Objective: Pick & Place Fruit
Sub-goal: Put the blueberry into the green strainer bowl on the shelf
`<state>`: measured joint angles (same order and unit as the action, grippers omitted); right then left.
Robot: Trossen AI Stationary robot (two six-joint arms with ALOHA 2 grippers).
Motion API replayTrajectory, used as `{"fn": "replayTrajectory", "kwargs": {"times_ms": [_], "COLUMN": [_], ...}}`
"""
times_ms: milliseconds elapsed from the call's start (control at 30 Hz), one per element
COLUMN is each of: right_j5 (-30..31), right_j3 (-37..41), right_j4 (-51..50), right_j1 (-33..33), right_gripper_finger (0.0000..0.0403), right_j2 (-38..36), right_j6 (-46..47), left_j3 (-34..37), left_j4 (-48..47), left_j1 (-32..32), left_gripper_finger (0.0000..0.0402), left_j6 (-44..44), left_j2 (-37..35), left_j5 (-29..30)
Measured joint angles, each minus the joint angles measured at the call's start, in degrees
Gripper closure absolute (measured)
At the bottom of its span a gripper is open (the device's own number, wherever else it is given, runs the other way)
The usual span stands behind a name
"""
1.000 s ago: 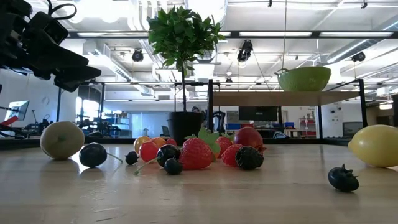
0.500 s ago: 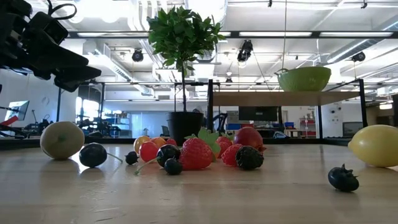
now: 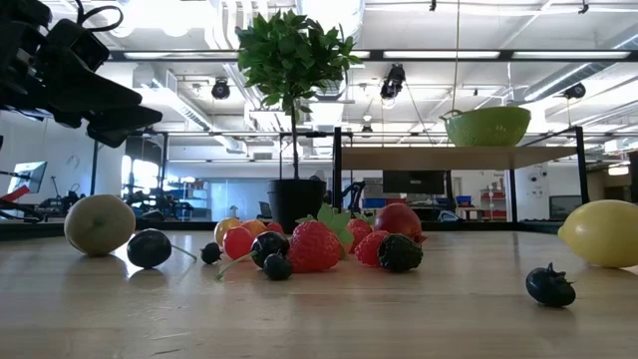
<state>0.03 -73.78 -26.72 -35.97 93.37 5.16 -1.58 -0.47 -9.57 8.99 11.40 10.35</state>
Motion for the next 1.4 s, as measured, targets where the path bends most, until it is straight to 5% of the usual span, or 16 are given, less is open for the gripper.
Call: {"fn": "replayTrajectory", "kwargs": {"times_ms": [500,1067,1400], "right_j5": [0.26,7.56,8.43], "right_j3": [-0.04,0.00,1.89], "right_j4": [3.67,4.42,5.24], "right_j1": [-0.89,-0.52,0.13], "right_gripper_finger": [0.0385,0.0218,0.0187], "right_j2": [9.44,14.44,15.84], "right_j6": [-2.55,1.10,7.13], "left_j3": [0.02,0.02,0.01], "left_j4": [-0.02,-0.02,-0.01], "left_j1": [-0.01,-0.02,-0.01], "left_gripper_finger": [0.0172,0.0172,0.0172], "left_j6": [0.00,0.00,0.00], "left_j2": [0.00,0.00,0.01], "left_j5": [-0.02,-0.02,-0.02]}}
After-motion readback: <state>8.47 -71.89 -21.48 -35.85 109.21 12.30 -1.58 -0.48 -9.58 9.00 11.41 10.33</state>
